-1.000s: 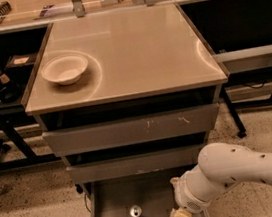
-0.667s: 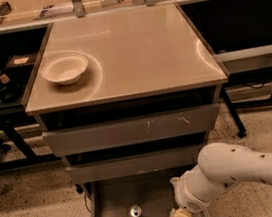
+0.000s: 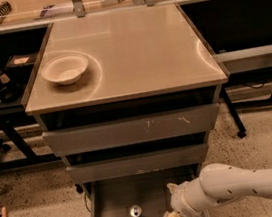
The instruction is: Pick redbull can from bottom drawer and place on counter
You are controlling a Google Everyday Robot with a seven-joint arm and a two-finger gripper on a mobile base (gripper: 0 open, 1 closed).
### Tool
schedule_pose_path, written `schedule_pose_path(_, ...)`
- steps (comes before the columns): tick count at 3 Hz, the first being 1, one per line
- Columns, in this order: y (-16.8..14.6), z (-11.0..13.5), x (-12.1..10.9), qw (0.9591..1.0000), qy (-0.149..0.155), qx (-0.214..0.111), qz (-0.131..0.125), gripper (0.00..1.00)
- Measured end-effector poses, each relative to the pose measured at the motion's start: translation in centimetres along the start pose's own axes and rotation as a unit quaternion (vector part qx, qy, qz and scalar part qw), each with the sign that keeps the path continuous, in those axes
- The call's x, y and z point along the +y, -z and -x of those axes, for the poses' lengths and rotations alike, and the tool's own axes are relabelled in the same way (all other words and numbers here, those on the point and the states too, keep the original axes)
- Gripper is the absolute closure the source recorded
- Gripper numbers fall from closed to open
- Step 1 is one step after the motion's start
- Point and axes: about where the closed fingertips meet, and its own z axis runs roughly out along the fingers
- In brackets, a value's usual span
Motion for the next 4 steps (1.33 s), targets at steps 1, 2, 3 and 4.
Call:
schedule_pose_path(1,-4.0,-1.5,-2.2,0.9989,-0.02,-0.041,-0.012,0.0)
schedule_pose_path(2,-8.5,-3.6,-4.5,0.9953,-0.042,-0.085,-0.02,0.0)
schedule_pose_path(3,-8.7,-3.6,-4.4,0.9952,-0.043,-0.085,-0.018,0.0)
schedule_pose_path(4,-9.3,-3.8,-4.5,0.9948,-0.045,-0.09,-0.014,0.0)
